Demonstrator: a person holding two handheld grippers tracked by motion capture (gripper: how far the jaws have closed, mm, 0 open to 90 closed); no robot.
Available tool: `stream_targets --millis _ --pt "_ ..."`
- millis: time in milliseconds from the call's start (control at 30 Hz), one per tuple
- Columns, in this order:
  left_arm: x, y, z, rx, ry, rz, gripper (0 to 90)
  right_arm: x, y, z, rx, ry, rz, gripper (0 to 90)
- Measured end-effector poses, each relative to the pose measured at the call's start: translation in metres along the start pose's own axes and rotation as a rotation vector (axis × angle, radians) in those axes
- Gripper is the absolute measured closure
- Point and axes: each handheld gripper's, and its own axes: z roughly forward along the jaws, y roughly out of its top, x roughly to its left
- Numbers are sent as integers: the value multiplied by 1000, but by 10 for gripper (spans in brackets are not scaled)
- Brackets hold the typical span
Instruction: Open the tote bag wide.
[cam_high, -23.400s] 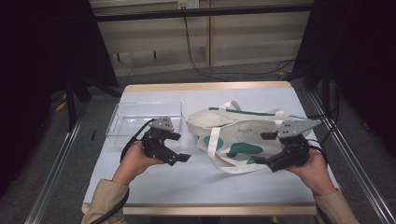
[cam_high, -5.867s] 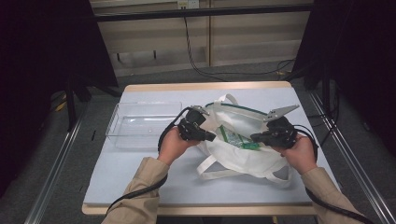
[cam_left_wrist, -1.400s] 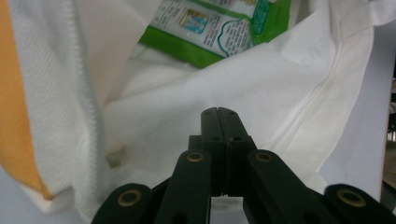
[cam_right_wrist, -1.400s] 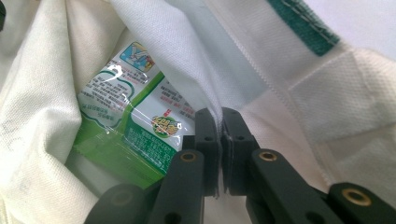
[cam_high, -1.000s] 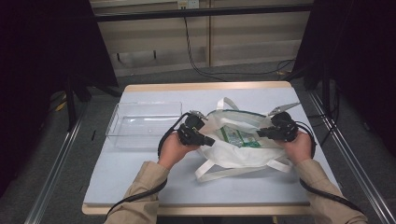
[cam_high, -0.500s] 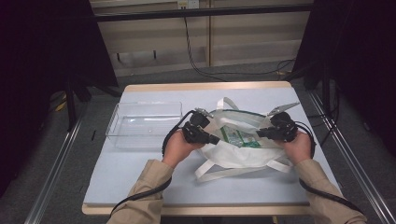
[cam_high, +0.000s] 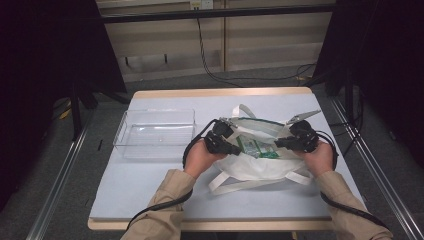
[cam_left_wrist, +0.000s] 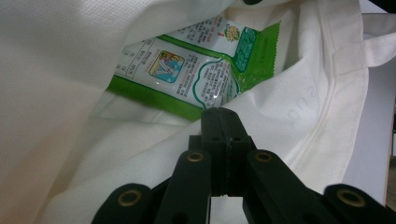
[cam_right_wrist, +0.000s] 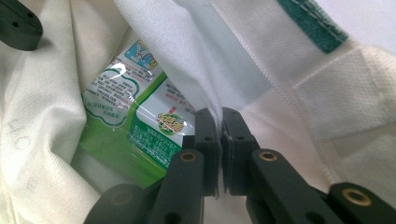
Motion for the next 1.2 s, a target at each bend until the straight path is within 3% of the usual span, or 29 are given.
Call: stream_targets --millis 200,300,767,1200 --pt "2 1 8 14 5 5 897 0 -1 0 0 -4 1 864" --pt "2 1 10 10 8 -12 898 0 -1 0 -3 0 -1 864" --pt "1 2 15 15 35 17 887 1 0 1 1 -4 -5 863" --pt "-4 -9 26 68 -11 3 900 -1 0 0 -14 -21 4 863"
